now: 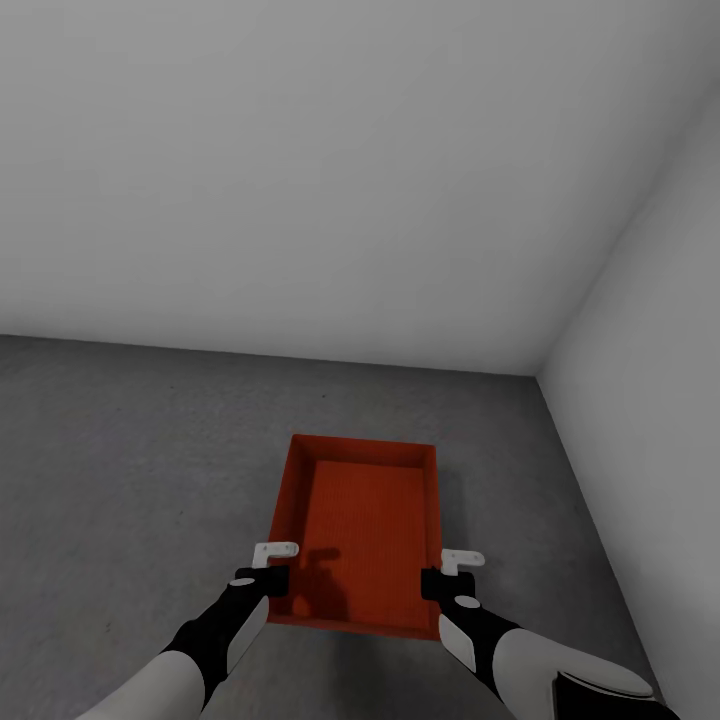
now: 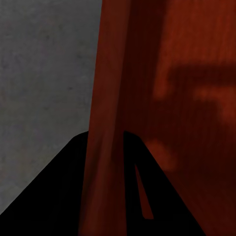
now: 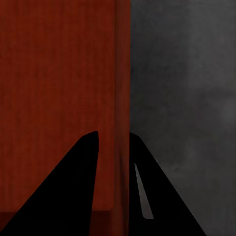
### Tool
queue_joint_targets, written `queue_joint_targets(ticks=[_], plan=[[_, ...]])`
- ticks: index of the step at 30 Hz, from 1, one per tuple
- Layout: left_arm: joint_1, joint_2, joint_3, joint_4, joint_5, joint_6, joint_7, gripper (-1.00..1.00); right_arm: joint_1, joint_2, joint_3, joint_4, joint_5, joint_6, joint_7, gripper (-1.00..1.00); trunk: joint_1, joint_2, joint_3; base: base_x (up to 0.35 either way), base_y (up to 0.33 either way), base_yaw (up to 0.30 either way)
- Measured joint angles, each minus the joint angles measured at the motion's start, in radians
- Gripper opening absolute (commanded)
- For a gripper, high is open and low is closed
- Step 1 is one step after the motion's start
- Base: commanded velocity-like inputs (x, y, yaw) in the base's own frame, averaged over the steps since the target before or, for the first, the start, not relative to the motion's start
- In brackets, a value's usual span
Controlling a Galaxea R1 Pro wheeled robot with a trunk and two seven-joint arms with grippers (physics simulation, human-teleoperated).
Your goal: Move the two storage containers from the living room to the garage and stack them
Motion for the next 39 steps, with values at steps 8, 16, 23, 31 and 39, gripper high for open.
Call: queue_joint_targets(ticks=[8,16,23,31,39], plan=[[0.0,0.0,-0.001,0.0,0.001,0.0,0.001,-1.0,0.0,-0.001,0.001,-0.001,0.0,0.0,-0.001,-1.0,0.0,0.0,0.0,0.0,0.0,0.0],[0.0,0.0,0.0,0.0,0.0,0.0,0.001,-1.0,0.0,-0.001,0.001,-0.002,0.0,0.0,-0.001,-1.0,0.0,0.0,0.0,0.0,0.0,0.0],[0.0,-0.001,-0.005,-0.001,0.004,0.001,0.005,-1.0,0.0,-0.004,0.001,-0.006,-0.002,0.0,-0.001,-1.0,0.0,0.0,0.0,0.0,0.0,0.0],[-0.001,0.0,0.021,-0.029,0.018,-0.001,0.037,1.0,0.0,-0.024,0.002,0.029,0.004,0.003,0.004,1.0,0.0,0.0,0.0,0.0,0.0,0.0],[-0.001,0.001,0.023,-0.028,0.019,-0.001,0.044,1.0,0.0,-0.025,0.0,0.029,0.002,0.003,0.006,1.0,0.0,0.0,0.0,0.0,0.0,0.0]])
